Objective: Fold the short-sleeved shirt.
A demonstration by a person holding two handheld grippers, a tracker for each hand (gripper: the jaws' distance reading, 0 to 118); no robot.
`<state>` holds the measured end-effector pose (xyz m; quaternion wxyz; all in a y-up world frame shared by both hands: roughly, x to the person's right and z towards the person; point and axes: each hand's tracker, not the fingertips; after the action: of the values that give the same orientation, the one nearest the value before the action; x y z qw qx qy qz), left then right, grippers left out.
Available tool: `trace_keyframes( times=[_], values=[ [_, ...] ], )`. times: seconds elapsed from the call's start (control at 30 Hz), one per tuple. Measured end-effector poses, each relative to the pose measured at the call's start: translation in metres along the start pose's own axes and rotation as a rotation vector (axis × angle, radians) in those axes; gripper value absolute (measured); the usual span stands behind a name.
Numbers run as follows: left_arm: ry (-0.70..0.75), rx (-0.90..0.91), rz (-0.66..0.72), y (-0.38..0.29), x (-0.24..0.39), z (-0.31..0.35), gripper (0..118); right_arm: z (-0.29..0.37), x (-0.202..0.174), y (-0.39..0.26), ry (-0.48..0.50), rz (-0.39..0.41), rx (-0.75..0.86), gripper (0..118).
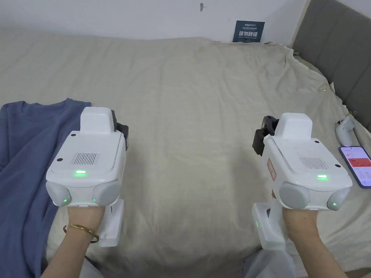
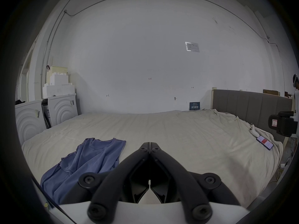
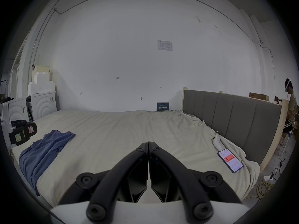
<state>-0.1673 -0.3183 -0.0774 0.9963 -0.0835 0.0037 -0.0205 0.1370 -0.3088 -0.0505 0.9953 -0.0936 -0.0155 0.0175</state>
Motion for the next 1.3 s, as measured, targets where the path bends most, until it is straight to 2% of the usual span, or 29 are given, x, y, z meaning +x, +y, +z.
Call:
trace_keyframes(
  times=[1.3],
  values=[
    [-0.034, 0.009, -0.008, -0.0009, 0.0073, 0.0009, 0, 0.0004, 0.0043, 0.0001, -0.012, 0.007, -0.005, 0]
  ],
)
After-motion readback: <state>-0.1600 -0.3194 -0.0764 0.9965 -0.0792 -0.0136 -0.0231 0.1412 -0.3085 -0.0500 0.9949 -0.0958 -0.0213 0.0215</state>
